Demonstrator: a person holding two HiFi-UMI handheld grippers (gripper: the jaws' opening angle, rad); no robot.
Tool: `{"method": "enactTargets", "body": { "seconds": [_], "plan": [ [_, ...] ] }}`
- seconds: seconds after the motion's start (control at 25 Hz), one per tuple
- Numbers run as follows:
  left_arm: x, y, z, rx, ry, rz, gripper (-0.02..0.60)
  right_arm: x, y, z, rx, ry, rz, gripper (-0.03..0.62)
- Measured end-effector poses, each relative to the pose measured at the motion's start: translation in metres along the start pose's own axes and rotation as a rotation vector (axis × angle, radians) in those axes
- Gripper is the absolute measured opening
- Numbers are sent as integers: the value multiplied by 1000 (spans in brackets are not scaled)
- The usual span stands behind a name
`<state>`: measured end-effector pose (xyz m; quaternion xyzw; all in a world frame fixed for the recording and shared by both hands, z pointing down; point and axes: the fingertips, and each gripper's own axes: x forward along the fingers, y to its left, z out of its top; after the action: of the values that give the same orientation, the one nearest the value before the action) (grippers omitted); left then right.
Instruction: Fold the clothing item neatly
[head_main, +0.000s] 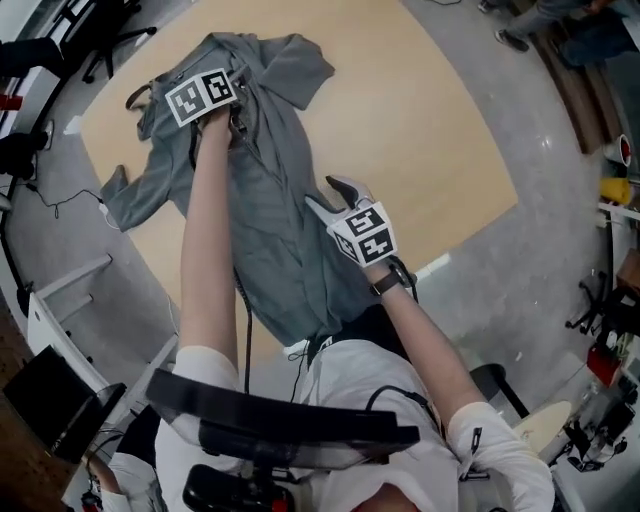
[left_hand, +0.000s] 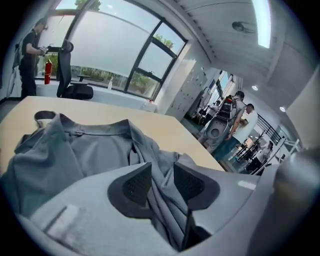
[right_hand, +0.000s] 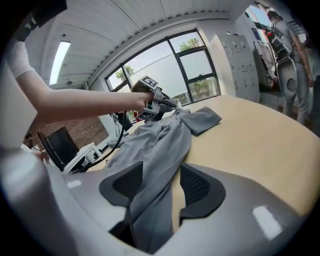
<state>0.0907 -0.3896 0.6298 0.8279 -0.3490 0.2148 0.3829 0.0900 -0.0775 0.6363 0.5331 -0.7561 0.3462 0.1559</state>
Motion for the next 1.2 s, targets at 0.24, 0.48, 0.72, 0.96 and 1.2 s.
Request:
{"method": "enactTargets", "body": {
  "seconds": [0.24,0.48,0.72,0.96,1.2],
  "plan": [
    [69,26,-5,-4,144,11,146,41,-20,13,68,56,-29,224],
    [74,19,-6,45,133,-42,15,40,-24,17,111,53,-34,6],
    [16,23,41,19,25,-181,14,13,33,73,8,-56,147,5],
    [-26,111,29,133,87,93,15,63,118,71,-121,26,352,5],
    [-64,138,1,147,87,203,95,101,117,34,-169,146,379,249]
  ]
}}
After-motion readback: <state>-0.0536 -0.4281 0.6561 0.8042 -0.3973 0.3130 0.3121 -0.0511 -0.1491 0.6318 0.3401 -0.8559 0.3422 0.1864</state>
